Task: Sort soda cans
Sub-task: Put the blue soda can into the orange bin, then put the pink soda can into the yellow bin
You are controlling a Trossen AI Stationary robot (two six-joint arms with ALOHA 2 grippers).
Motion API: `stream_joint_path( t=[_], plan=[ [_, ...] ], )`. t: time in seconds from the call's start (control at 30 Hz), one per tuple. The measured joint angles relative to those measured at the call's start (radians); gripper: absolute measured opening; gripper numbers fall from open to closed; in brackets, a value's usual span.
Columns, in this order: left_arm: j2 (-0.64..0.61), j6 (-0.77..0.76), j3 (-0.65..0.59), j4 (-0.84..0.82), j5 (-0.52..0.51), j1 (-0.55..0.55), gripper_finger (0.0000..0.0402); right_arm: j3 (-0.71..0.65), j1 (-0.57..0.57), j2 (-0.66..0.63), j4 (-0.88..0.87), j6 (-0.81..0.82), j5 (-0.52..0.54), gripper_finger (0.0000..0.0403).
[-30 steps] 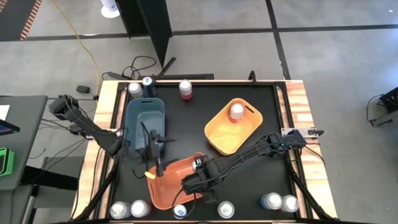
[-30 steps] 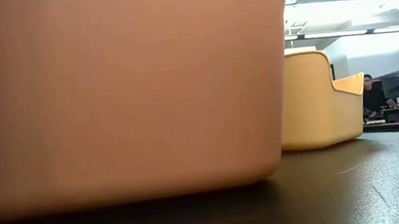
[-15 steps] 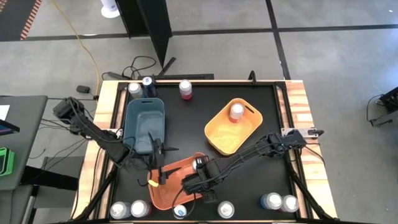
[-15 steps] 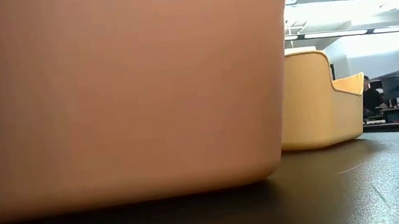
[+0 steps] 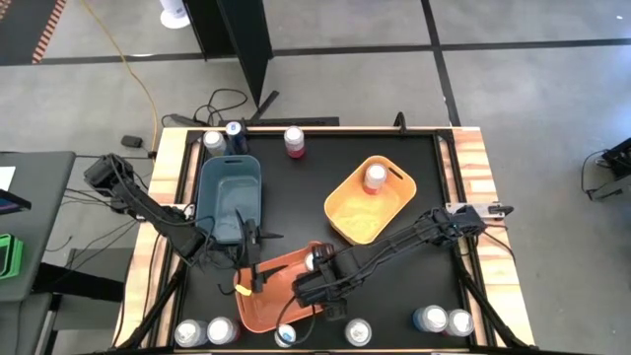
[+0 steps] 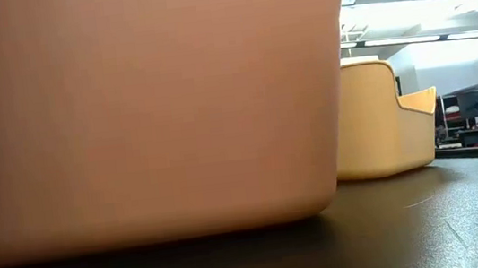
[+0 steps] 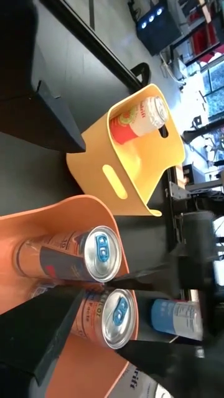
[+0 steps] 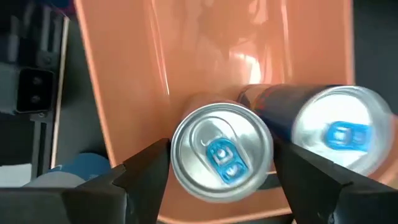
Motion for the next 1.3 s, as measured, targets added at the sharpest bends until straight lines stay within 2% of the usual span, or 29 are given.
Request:
stream_joint_path(
  t=[0.3,0.5,0.67,0.8,1.0,1.17,1.3],
  plan=[
    [0.0,-0.004,0.0,-0.001,0.0,0.0,0.0359,0.0,0.028,-0.103,0.052,-0.085,0.02,0.0297],
    [-0.005,-0.028,0.0,-0.002,0.001,0.007,0.0359,0.0,0.023,-0.183,0.046,-0.167,0.211,0.0292],
    [-0.005,-0.026,0.0,-0.002,0.001,0.007,0.0359,-0.076,-0.033,-0.253,0.154,-0.203,0.249,0.0284],
    [-0.005,-0.021,0.0,-0.002,0.001,0.007,0.0359,-0.258,-0.083,-0.324,0.339,-0.262,0.24,0.0282],
    [-0.005,-0.004,0.0,-0.002,0.0,0.007,0.0359,-0.707,-0.18,-0.53,0.783,-0.271,0.207,0.0282],
    [-0.005,0.006,0.0,-0.001,-0.036,0.01,0.0359,-1.041,-0.196,-0.774,0.971,-0.2,0.203,0.0282],
    [-0.02,0.003,0.0,-0.001,-0.057,0.041,0.0359,-1.259,-0.191,-0.969,1.084,-0.165,0.219,0.0281]
  ],
)
